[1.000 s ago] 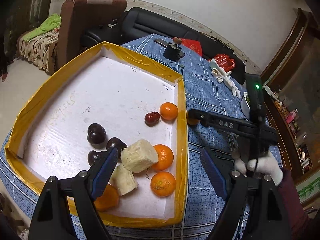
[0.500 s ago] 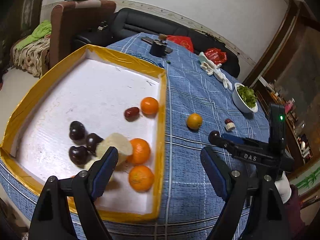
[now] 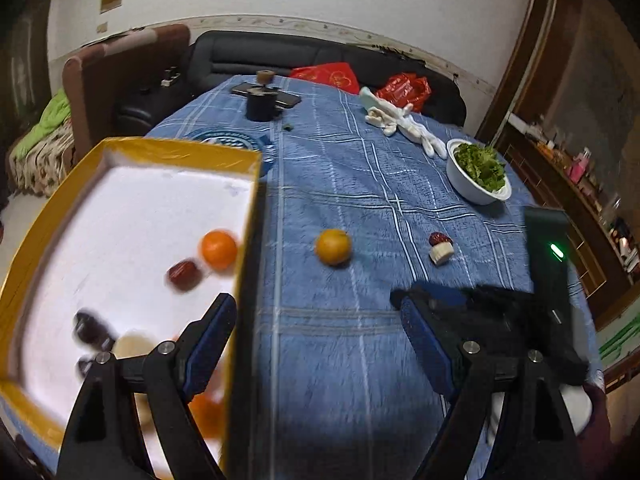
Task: Organize fruits
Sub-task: 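Grasp a dark plum with the right tool while the left tool grasps an orange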
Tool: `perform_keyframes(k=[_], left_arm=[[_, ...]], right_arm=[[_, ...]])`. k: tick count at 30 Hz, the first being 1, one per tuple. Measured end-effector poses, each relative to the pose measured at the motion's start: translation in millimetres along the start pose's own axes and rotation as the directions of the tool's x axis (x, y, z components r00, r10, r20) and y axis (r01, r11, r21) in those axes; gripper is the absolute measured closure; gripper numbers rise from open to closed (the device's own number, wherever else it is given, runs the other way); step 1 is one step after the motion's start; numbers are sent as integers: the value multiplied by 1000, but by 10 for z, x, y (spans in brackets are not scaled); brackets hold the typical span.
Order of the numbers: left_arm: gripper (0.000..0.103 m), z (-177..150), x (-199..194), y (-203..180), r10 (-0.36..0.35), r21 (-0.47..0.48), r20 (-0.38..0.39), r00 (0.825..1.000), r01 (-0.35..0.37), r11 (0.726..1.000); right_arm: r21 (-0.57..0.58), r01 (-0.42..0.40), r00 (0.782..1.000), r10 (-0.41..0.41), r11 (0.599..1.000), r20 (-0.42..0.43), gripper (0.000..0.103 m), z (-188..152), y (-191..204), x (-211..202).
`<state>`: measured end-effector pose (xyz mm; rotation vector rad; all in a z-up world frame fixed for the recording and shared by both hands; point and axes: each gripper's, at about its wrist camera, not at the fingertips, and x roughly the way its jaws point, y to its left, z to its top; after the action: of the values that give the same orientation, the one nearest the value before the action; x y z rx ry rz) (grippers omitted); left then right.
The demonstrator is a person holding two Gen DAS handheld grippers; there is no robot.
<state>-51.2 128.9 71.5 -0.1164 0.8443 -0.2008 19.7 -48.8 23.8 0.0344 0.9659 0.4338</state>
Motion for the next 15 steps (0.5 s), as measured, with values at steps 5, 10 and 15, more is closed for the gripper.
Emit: perform_keyframes(k=[5,10,15], left_arm=[[30,227,545,-219,44,77,-66,997,-39,996],[37,334,938,-278,97,132,-113,989,-82,988],[72,267,1106,-279,119,168,-141,983,-95,981]], right_arm=[[-1,-17,1000,17,1000,-4,73,-69,-31,-60],[4,-34,999,34,999,-17,72,-114,-81,-116],[3,-61,997,61,998,-36,55,-149,-97,-155]])
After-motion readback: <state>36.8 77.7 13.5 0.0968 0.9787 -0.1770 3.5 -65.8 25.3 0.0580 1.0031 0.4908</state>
